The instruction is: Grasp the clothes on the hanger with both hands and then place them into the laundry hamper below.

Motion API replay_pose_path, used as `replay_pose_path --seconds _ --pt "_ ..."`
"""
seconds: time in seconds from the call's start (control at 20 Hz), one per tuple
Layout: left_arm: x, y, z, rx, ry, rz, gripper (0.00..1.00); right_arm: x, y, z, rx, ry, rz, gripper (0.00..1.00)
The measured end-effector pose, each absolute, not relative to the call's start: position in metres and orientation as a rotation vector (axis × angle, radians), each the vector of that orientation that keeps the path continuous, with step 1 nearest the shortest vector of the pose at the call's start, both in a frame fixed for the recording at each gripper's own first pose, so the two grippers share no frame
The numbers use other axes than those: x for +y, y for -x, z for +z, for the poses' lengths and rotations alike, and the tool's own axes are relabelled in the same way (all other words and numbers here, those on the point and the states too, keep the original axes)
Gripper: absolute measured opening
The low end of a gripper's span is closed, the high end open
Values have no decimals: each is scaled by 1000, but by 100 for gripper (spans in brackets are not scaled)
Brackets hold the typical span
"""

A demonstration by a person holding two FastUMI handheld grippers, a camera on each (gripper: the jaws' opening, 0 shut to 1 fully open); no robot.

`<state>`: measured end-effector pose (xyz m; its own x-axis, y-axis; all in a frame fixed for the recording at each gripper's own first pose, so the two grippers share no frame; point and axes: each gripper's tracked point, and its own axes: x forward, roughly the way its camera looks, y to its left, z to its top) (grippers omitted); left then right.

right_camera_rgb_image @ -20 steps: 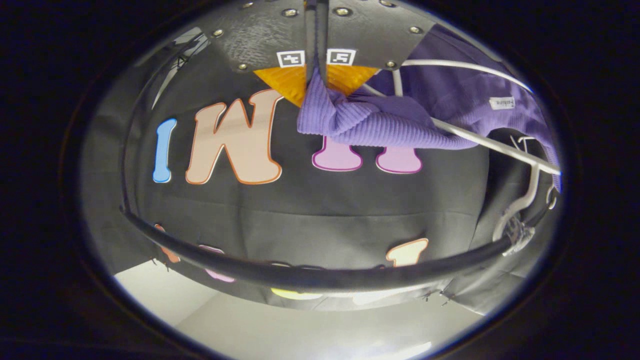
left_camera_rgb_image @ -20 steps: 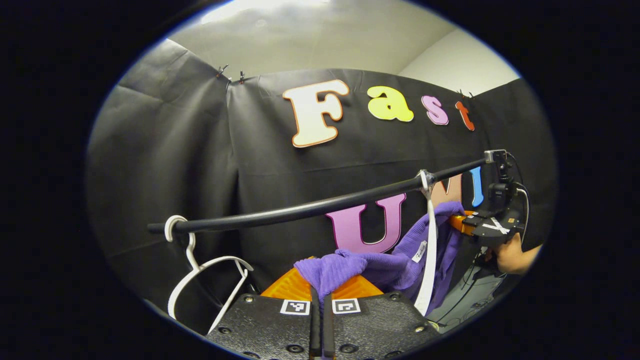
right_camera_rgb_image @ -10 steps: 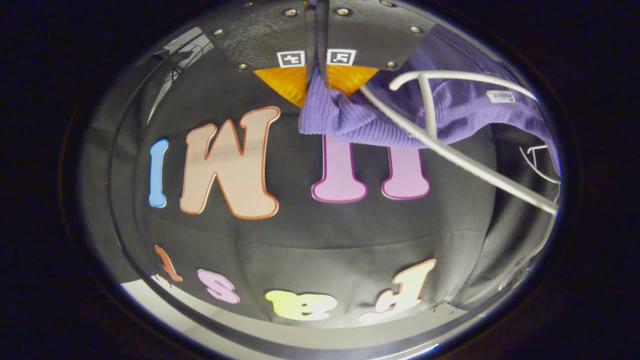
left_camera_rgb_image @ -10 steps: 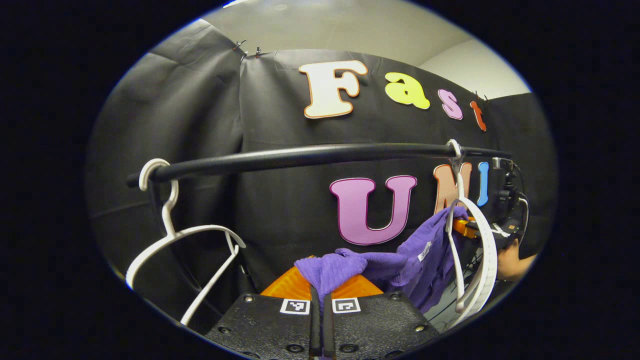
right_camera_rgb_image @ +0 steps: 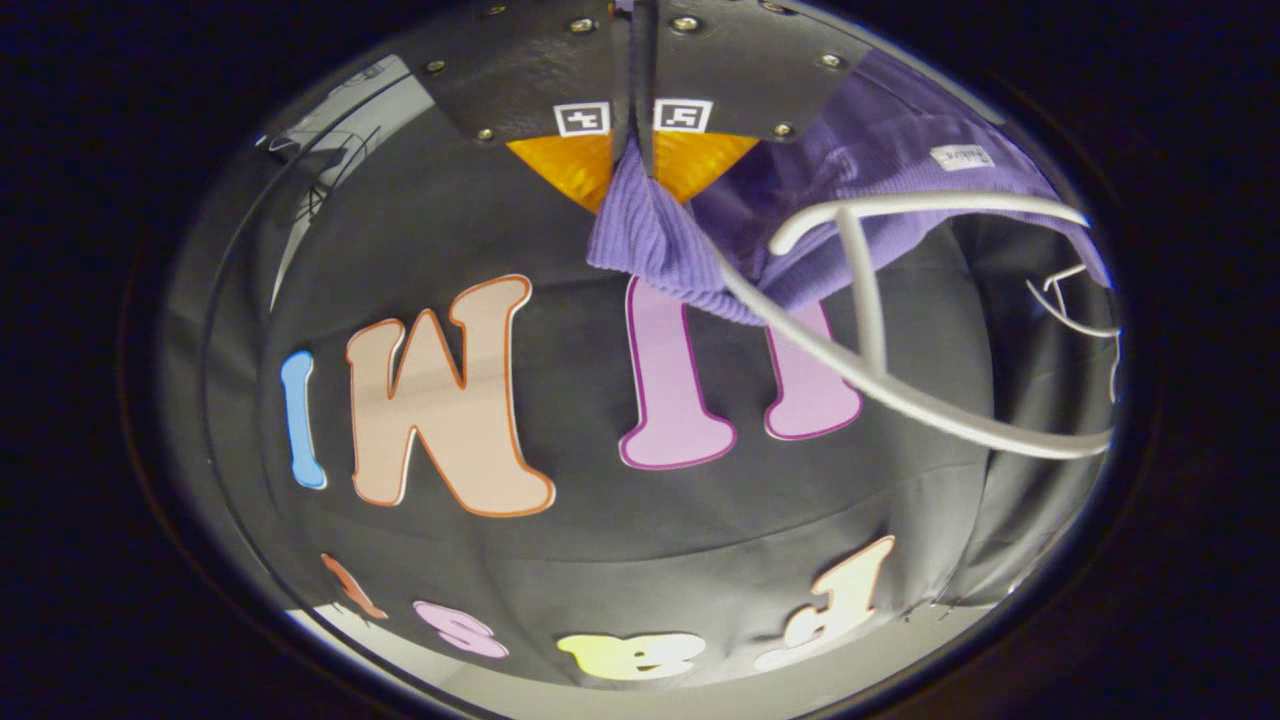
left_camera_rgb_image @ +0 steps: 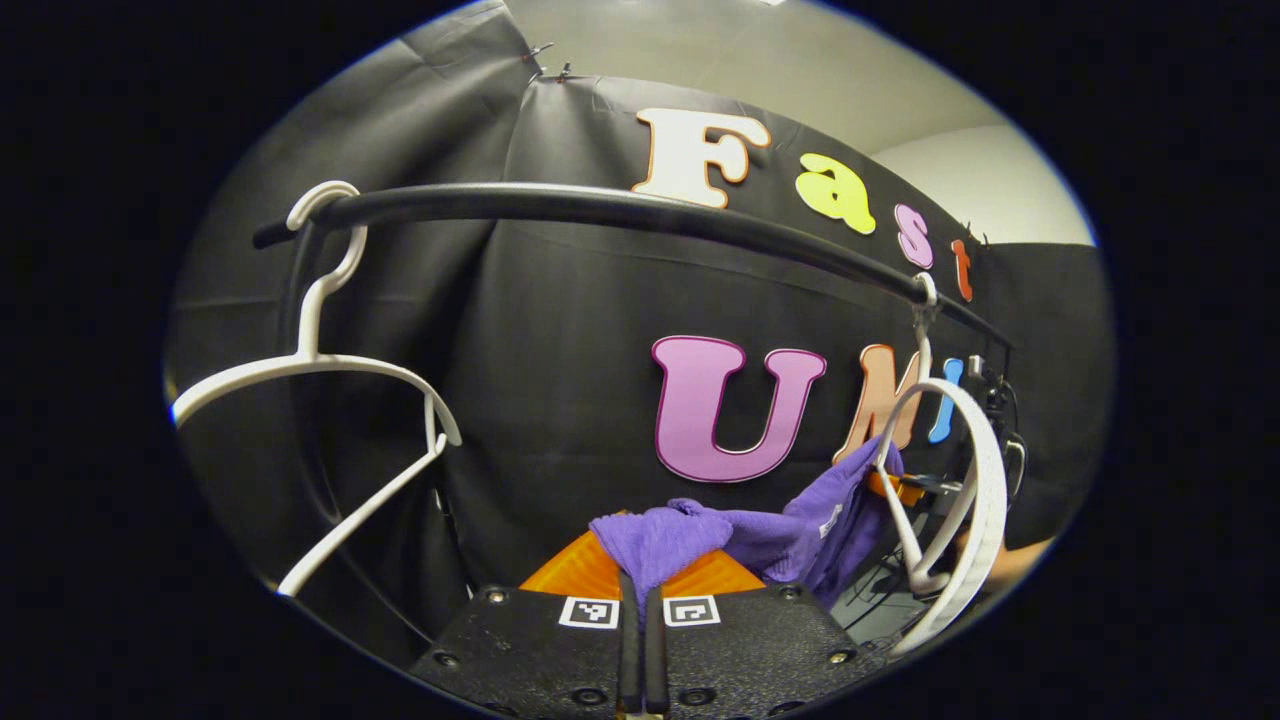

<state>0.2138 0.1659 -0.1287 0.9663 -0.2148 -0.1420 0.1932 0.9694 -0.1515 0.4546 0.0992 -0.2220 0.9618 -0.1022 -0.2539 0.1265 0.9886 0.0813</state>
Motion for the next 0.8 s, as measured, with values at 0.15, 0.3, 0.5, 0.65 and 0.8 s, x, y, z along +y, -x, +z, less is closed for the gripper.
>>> replay_pose_path --seconds 0.15,0.3,0.5,0.65,0.8 --pt "163 -215 -150 177 146 -203 2 93 -451 -228 260 -171 -133 2" --pt "160 -202 -182 226 176 -188 2 94 -437 -254 320 -163 -134 2" --pt "159 -172 -208 262 186 -154 2 107 -397 -284 378 -141 -109 2" --pt "158 -153 -212 280 174 -143 2 117 -362 -289 398 -120 -82 2" --pt "162 -118 -202 275 148 -127 2 123 -329 -281 405 -119 -60 2"
